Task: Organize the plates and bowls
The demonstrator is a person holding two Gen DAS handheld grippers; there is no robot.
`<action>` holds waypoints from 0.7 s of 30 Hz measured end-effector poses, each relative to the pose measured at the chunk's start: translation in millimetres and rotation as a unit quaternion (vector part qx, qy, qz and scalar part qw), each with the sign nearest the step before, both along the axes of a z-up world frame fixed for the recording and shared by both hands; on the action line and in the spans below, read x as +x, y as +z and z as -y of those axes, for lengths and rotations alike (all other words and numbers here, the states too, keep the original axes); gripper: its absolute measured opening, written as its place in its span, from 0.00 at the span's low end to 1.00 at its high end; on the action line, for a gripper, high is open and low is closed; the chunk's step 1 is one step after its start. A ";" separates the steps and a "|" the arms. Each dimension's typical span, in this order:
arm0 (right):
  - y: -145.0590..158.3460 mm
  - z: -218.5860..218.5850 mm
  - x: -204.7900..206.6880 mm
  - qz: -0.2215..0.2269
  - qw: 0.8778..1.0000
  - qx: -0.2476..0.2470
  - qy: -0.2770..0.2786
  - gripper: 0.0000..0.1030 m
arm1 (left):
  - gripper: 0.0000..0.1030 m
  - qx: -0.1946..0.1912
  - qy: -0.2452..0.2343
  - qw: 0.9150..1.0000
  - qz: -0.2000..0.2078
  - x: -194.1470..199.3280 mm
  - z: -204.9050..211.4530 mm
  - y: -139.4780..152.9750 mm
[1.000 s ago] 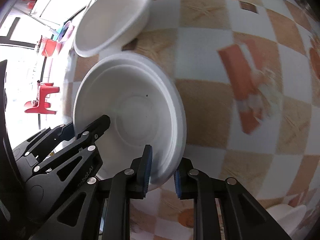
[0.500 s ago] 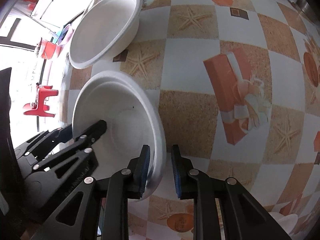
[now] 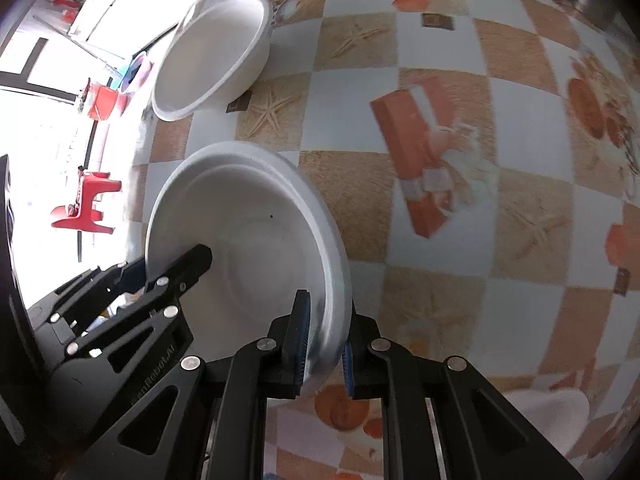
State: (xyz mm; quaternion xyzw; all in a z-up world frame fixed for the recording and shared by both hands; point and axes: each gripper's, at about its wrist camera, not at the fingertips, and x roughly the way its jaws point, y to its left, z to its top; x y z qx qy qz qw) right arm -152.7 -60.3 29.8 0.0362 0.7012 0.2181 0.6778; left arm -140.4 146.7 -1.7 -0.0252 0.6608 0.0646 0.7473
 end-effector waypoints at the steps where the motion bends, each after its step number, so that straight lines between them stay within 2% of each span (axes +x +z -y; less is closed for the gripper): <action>1: 4.1 4.3 -3.0 0.002 1.000 0.000 0.000 0.16 | 0.26 0.000 -0.003 1.000 0.003 -9.1 5.9 5.3; 5: 15.2 29.0 -17.2 0.005 1.000 0.002 -0.010 0.16 | 0.26 0.005 -0.019 1.000 0.012 -26.3 15.1 27.1; 9: 26.5 57.6 -35.4 0.008 1.000 -0.005 -0.026 0.16 | 0.26 -0.003 -0.045 0.999 0.018 -36.5 44.8 44.9; 14: 35.8 94.8 -56.0 0.011 0.998 -0.021 -0.059 0.16 | 0.26 -0.015 -0.089 0.996 0.022 -42.6 79.7 50.8; 21: 38.1 148.5 -78.3 -0.002 0.992 -0.045 -0.114 0.16 | 0.26 -0.035 -0.155 0.987 0.014 -44.9 131.2 44.8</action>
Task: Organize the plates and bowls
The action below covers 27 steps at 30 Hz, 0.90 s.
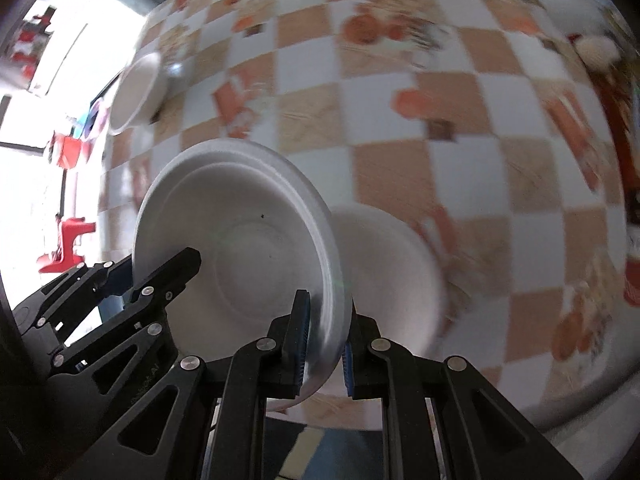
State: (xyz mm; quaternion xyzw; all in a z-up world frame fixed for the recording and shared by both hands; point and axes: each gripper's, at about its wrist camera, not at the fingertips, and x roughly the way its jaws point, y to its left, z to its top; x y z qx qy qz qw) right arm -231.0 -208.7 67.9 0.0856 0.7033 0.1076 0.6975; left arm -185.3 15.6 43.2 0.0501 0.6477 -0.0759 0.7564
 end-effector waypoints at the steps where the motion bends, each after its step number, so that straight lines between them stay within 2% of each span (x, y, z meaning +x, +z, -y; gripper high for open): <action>1: -1.1 7.9 -2.9 -0.003 1.000 -0.003 -0.008 0.16 | 0.26 -0.002 -0.012 1.000 -0.001 -0.7 8.9 -0.6; 7: -7.6 41.7 -18.5 -0.018 0.999 -0.013 -0.044 0.17 | 0.26 -0.001 -0.050 0.999 -0.012 -5.4 37.3 -7.3; 19: -26.6 40.6 -13.9 -0.031 0.998 -0.014 -0.054 0.17 | 0.28 0.009 -0.063 0.997 -0.031 -6.6 44.7 -21.5; 21: -24.9 42.5 -13.5 -0.029 0.998 -0.017 -0.055 0.17 | 0.38 0.015 -0.063 0.997 -0.029 -7.2 42.7 -22.3; 23: -23.4 44.4 -12.6 -0.027 0.998 -0.024 -0.059 0.17 | 0.61 0.028 -0.064 0.997 -0.023 -8.4 38.6 -22.8; 25: -21.8 48.3 -13.6 -0.025 0.997 -0.029 -0.066 0.17 | 0.69 0.028 -0.062 0.998 -0.019 -10.0 31.3 -21.6; 27: -21.2 51.1 -12.5 -0.024 0.996 -0.035 -0.074 0.17 | 0.72 0.025 -0.057 0.998 -0.020 -10.7 24.1 -20.7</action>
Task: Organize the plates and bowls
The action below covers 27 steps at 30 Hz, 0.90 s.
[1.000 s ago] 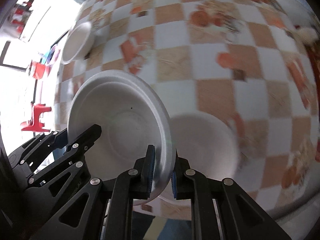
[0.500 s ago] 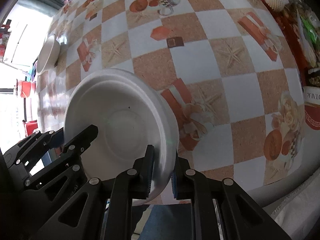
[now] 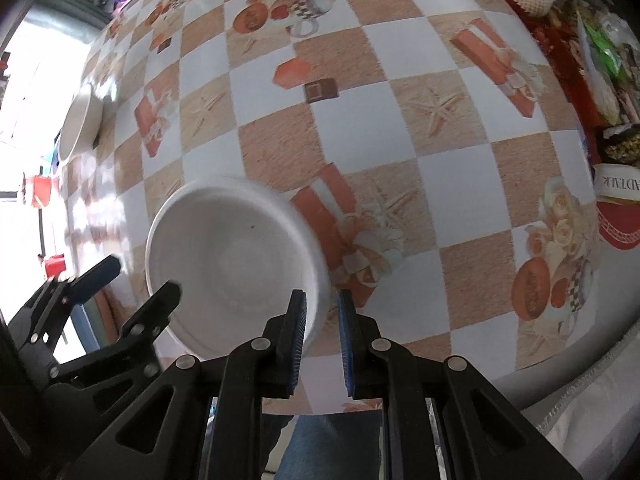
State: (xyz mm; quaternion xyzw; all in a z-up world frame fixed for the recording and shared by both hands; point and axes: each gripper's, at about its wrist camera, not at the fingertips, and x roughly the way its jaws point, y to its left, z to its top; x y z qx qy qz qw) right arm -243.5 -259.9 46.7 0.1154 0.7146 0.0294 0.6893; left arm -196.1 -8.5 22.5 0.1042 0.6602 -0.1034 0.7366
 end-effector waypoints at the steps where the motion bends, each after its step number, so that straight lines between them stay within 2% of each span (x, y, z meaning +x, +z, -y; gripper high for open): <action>1: 0.5 1.1 0.8 0.001 1.000 -0.002 -0.004 0.17 | 0.74 -0.001 0.003 1.000 -0.001 -0.3 -4.3 0.3; 2: 0.9 1.7 2.0 0.002 1.000 -0.004 -0.008 0.21 | 0.76 -0.003 0.007 1.000 -0.002 -0.6 -8.8 0.6; 3: 1.5 1.7 3.3 0.003 1.000 -0.006 -0.011 0.39 | 0.76 -0.005 0.012 1.000 -0.004 -0.6 -14.1 1.0; 5: 4.8 0.8 5.4 0.011 1.000 -0.005 -0.013 0.71 | 0.76 -0.005 0.019 1.000 -0.005 -0.4 -21.9 1.3; 10: 13.6 -12.6 16.8 0.026 1.000 -0.002 -0.002 0.71 | 0.77 -0.009 0.056 0.998 -0.010 8.7 -43.5 2.7; 17: 23.4 -50.5 41.4 0.039 0.999 0.018 0.025 0.71 | 0.77 -0.018 0.101 0.995 0.009 29.3 -79.2 22.2; 22: 32.9 -87.4 64.4 0.051 0.997 0.041 0.050 0.71 | 0.77 -0.021 0.140 0.989 0.034 53.3 -116.2 41.6; 27: 42.6 -126.9 93.2 0.069 0.993 0.048 0.079 0.71 | 0.77 0.005 0.184 0.981 0.066 83.1 -165.9 51.0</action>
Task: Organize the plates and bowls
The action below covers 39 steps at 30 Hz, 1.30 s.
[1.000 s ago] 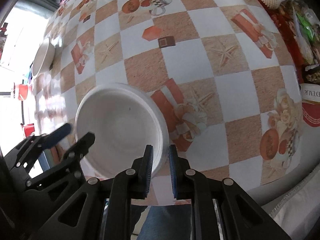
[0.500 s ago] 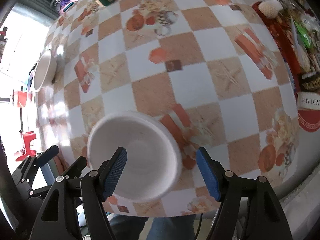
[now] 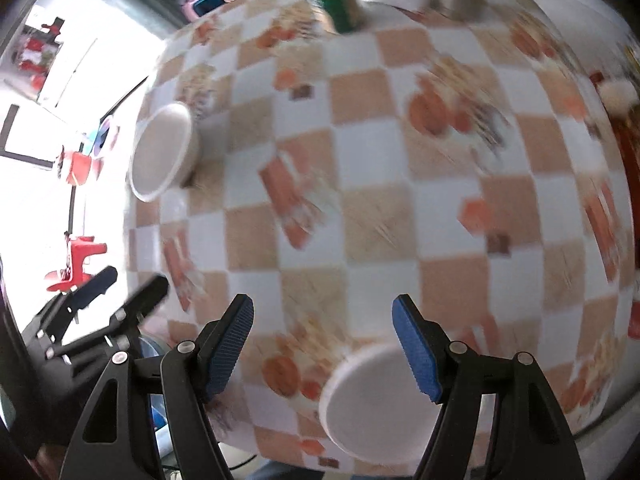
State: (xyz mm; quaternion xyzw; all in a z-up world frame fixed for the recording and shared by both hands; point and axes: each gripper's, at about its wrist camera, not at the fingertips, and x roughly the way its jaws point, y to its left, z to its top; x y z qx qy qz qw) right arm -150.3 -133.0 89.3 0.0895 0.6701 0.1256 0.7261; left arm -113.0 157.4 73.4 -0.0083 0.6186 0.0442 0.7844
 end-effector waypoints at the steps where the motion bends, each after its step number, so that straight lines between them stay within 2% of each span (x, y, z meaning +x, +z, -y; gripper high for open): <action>1: 0.8 -9.8 8.2 0.003 1.000 0.003 0.005 0.71 | 0.77 0.001 0.015 1.000 0.005 7.4 -15.5 1.2; 7: -5.8 -55.3 43.5 -0.002 1.000 0.016 0.026 0.71 | 0.77 0.018 0.078 0.997 0.018 42.8 -75.2 -3.7; 13: -13.6 -100.6 71.7 0.004 0.998 0.012 0.056 0.71 | 0.77 0.029 0.109 0.994 0.004 69.4 -107.5 -25.3; 21: -36.5 -140.5 109.5 0.002 0.998 0.006 0.058 0.71 | 0.77 0.044 0.126 0.991 -0.003 98.4 -124.6 -52.9; 28: -58.8 -155.5 129.9 -0.004 0.999 -0.004 0.054 0.71 | 0.77 0.066 0.113 0.991 0.003 121.9 -126.5 -66.5; 34: -76.6 -162.5 136.5 -0.014 0.999 -0.005 0.052 0.71 | 0.77 0.052 0.126 0.990 -0.022 130.1 -133.4 -87.5; 36: -79.0 -162.7 135.9 -0.012 0.999 -0.010 0.052 0.71 | 0.64 0.044 0.127 0.990 -0.031 130.0 -133.7 -94.1; 37: -78.6 -162.5 135.6 -0.005 0.999 -0.013 0.052 0.70 | 0.51 0.024 0.129 0.991 -0.030 129.0 -133.3 -95.4; 38: -78.0 -163.1 135.4 0.000 0.999 -0.011 0.050 0.62 | 0.37 0.004 0.132 0.991 -0.026 128.5 -132.4 -96.3; 39: -78.0 -164.4 135.5 0.000 0.999 -0.007 0.049 0.54 | 0.30 -0.016 0.134 0.991 -0.023 128.3 -132.1 -96.4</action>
